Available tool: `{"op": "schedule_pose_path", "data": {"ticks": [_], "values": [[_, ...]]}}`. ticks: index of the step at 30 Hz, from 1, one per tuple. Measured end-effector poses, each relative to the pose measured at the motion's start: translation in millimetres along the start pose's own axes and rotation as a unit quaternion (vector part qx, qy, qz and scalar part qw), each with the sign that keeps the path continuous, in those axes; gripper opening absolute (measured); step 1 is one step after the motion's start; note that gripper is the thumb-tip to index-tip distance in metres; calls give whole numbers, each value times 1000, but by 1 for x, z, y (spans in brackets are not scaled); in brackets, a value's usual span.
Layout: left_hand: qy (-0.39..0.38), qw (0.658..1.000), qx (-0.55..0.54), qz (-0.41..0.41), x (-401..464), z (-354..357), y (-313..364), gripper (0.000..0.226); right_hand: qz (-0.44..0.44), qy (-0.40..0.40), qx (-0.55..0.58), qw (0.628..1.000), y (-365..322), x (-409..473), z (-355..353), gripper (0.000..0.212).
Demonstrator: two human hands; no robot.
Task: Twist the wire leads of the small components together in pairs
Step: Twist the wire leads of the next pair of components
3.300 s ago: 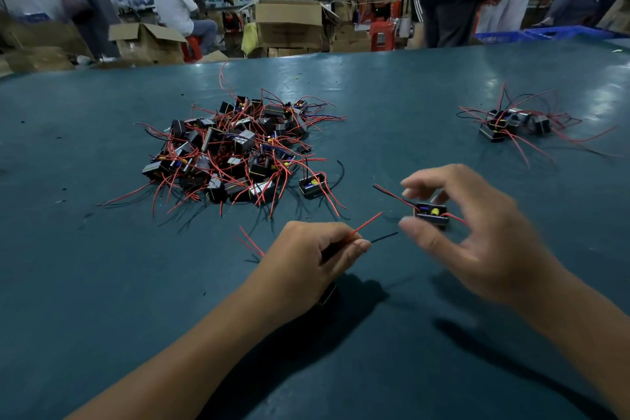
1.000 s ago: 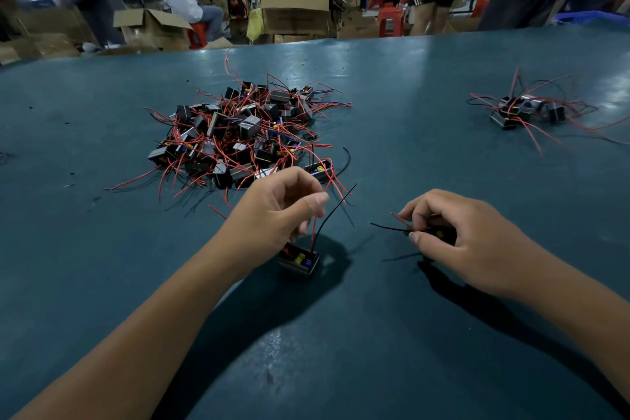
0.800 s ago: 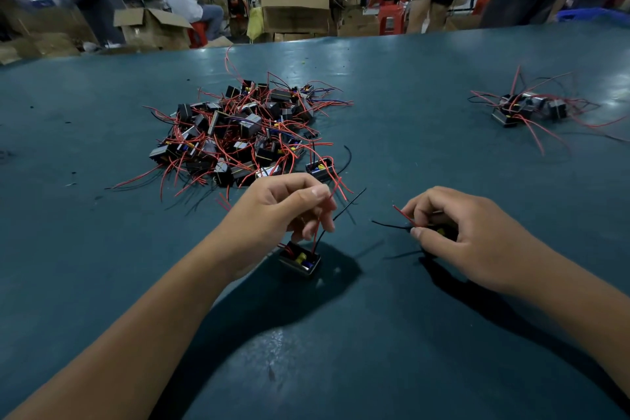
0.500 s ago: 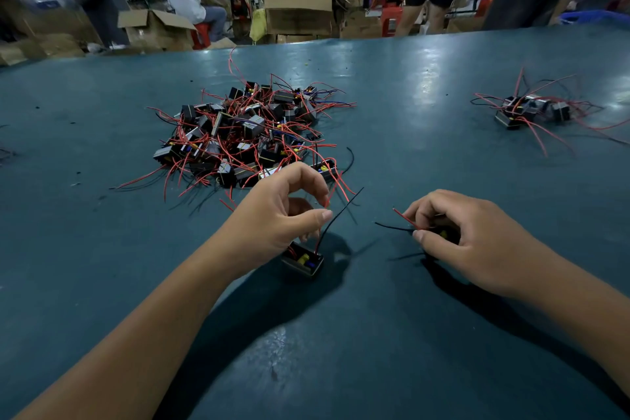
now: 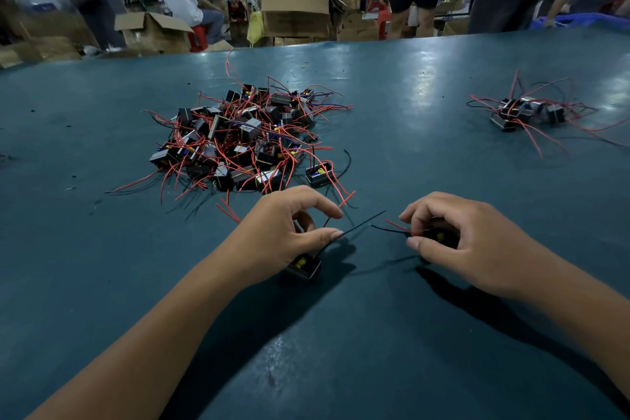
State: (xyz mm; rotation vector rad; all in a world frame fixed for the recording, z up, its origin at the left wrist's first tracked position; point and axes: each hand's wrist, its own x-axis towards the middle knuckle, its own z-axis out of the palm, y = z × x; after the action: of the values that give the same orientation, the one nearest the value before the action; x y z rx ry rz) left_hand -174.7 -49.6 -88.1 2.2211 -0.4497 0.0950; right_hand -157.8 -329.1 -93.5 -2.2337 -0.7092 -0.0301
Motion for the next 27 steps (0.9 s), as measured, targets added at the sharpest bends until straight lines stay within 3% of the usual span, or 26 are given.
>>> {"op": "schedule_pose_path", "data": {"ticks": [2,5,8,15,20,25,27], "values": [[-8,1000,-10,-10,0,-1,1,26,3,-12,30,999,0,0,-3,19],[-13,1000,-13,-11,-1,-3,2,30,-7,-35,22,999,2,0,-5,11],[-22,1000,-12,-8,-1,-2,4,31,-9,-22,-7,1000,4,0,-3,13],[-18,999,-41,-28,-1,-3,2,28,32,-3,43,999,2,2,-6,15],[-19,997,-69,-37,0,-1,3,26,60,4,97,993,3,1,-7,30],[-21,997,-66,-40,-1,-1,3,25,68,66,238,967,2,4,-6,36],[-21,997,-68,-41,-1,-1,3,25,66,71,213,972,3,3,-9,35]]}}
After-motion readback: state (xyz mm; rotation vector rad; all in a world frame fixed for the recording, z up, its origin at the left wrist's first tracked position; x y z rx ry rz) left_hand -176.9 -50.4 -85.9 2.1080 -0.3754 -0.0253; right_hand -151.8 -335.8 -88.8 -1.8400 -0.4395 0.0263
